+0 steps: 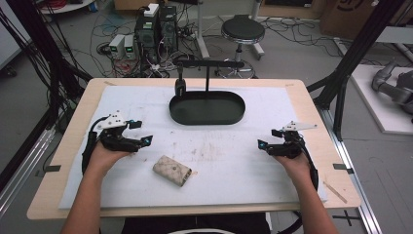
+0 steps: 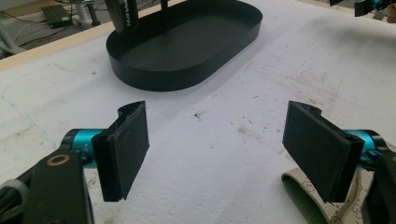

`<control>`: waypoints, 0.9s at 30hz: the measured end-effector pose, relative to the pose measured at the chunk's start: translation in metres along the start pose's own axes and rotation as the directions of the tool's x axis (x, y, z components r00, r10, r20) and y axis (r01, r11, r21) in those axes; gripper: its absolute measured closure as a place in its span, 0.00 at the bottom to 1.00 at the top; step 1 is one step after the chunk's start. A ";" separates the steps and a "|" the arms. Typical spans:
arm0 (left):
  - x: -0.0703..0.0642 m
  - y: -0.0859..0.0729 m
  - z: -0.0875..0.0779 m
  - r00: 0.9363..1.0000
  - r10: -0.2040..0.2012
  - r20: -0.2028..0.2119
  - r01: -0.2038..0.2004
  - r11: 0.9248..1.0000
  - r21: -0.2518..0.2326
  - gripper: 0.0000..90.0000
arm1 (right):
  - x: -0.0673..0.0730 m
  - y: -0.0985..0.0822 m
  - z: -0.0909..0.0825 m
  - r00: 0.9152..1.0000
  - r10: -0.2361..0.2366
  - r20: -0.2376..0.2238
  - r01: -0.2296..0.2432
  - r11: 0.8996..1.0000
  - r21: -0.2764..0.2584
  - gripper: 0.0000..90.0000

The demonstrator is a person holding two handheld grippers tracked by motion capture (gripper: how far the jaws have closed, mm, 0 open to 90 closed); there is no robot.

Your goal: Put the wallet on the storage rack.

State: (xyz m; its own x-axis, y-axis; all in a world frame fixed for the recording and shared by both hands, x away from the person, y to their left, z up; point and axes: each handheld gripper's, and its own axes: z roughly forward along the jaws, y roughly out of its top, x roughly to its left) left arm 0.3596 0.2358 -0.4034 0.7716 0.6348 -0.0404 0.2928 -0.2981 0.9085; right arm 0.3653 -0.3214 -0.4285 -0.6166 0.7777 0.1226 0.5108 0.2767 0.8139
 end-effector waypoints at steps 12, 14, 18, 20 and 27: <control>0.000 -0.007 -0.012 0.999 0.000 -0.041 0.001 1.000 0.022 0.25 | 0.012 0.007 0.004 0.999 -0.022 -0.024 0.021 0.998 -0.052 0.18; 0.000 -0.011 -0.017 0.999 -0.011 -0.053 0.012 1.000 0.020 0.25 | 0.019 0.010 0.008 0.999 -0.032 -0.040 0.030 0.998 -0.059 0.18; 0.002 -0.015 -0.026 0.997 -0.020 -0.071 0.021 1.000 0.016 0.25 | 0.035 0.019 0.019 0.994 -0.070 -0.079 0.066 0.997 -0.045 0.18; 0.003 -0.017 -0.031 0.997 -0.022 -0.080 0.023 1.000 0.016 0.25 | 0.043 0.023 0.026 0.991 -0.087 -0.101 0.083 0.996 -0.041 0.18; 0.003 -0.026 -0.043 0.994 -0.028 -0.106 0.031 0.999 0.023 0.25 | 0.074 0.033 0.046 0.978 -0.118 -0.174 0.117 0.993 -0.014 0.18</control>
State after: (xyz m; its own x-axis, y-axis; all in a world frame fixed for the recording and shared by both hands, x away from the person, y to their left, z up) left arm 0.3297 0.2759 -0.4091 0.6991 0.7147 -0.0218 0.3292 -0.2947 0.8971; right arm 0.3644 -0.2286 -0.4190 -0.7671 0.6296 0.1230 0.4269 0.3578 0.8305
